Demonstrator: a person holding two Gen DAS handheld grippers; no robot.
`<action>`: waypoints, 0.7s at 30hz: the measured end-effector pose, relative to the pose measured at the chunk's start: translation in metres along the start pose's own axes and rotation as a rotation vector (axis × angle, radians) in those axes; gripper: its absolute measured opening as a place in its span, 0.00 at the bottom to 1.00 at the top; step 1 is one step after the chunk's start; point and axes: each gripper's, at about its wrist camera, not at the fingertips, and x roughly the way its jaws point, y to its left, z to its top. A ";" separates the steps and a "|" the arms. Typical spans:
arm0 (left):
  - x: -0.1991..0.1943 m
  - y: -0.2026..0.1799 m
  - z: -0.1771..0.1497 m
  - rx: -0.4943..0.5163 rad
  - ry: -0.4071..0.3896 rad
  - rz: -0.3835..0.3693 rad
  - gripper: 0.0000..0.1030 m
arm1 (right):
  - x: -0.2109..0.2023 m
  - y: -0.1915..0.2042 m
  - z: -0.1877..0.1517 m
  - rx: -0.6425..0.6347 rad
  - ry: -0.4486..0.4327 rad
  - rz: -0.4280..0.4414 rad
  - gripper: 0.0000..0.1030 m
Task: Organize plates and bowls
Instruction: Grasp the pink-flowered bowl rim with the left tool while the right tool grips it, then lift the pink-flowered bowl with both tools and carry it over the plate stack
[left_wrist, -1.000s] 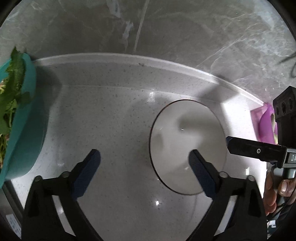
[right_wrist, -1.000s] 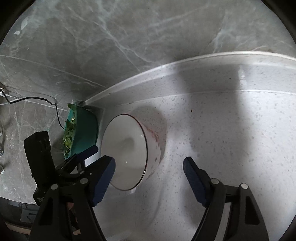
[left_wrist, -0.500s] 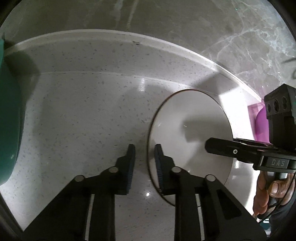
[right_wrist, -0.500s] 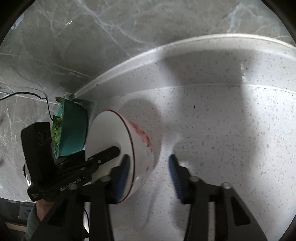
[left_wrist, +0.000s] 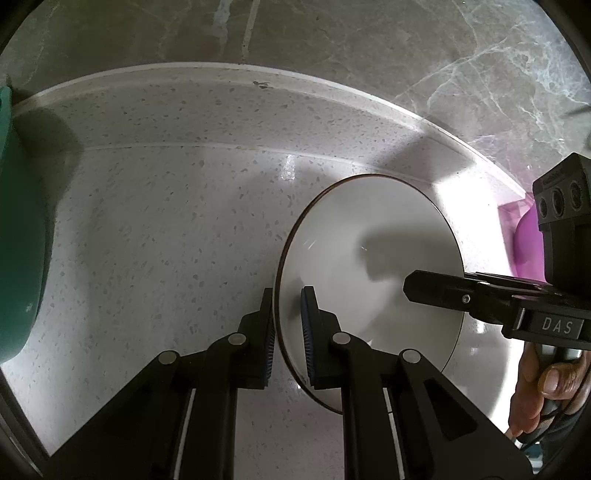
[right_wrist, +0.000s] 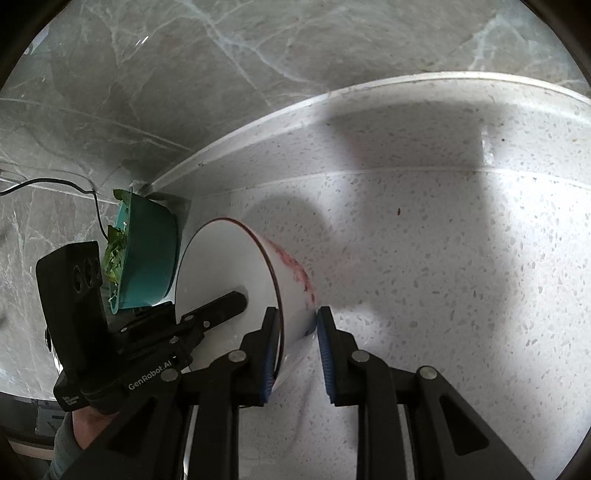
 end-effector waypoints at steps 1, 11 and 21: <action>-0.009 -0.003 0.000 0.001 0.001 0.001 0.11 | -0.002 0.000 -0.001 -0.001 -0.002 0.001 0.23; -0.054 -0.021 -0.013 0.009 -0.024 -0.007 0.11 | -0.025 0.025 -0.009 -0.019 -0.036 0.003 0.22; -0.130 -0.049 -0.063 0.032 -0.091 0.000 0.11 | -0.069 0.073 -0.047 -0.093 -0.075 0.016 0.22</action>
